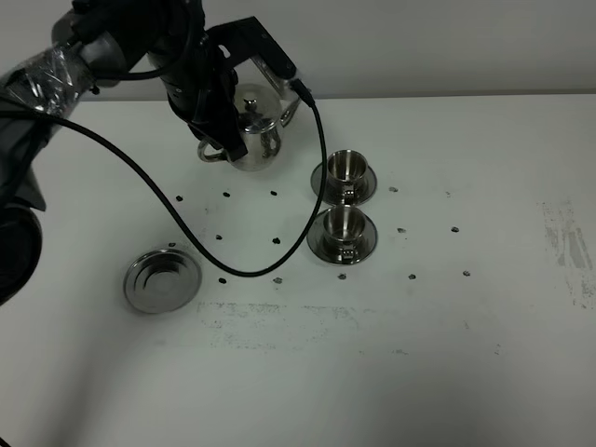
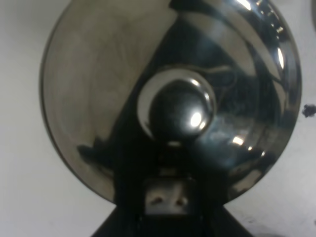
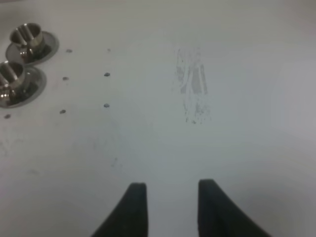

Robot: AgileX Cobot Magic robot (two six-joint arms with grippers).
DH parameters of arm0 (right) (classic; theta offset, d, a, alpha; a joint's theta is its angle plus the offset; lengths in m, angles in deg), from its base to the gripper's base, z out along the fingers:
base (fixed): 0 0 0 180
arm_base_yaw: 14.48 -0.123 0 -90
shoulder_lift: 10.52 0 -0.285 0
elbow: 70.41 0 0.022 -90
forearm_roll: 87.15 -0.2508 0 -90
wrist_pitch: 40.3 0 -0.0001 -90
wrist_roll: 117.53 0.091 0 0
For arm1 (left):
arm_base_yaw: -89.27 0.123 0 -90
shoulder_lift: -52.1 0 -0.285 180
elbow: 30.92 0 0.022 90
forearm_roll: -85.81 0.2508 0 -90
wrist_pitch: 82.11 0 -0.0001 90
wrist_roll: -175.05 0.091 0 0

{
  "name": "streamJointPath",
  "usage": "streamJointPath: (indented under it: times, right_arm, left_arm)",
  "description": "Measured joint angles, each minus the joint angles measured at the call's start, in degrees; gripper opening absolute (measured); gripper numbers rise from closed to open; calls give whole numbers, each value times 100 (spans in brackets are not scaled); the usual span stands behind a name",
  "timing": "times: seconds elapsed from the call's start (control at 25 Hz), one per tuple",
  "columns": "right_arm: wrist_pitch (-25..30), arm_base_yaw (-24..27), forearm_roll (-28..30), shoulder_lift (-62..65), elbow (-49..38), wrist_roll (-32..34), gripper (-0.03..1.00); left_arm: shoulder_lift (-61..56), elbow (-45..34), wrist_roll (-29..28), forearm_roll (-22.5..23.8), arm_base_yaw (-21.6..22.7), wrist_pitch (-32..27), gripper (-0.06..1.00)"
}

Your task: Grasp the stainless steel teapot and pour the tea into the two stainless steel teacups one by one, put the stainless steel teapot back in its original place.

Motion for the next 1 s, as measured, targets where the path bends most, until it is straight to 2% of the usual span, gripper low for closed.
streamJointPath:
  times: [0.2, 0.36, 0.56, 0.8, 1.0]
  right_arm:
    - [0, 0, 0, 0, 0, 0, 28]
    - [0, 0, 0, 0, 0, 0, 28]
    - [0, 0, 0, 0, 0, 0, 28]
    - [0, 0, 0, 0, 0, 0, 28]
    - [0, 0, 0, 0, 0, 0, 28]
  left_arm:
    - [173, 30, 766, 614, -158, 28, 21]
    - [219, 35, 1473, 919, -184, 136, 21]
    - [219, 35, 2013, 1007, -216, 420, 21]
    - [219, 35, 2176, 1037, -216, 776, 21]
    - [219, 35, 2647, 1032, -216, 971, 21]
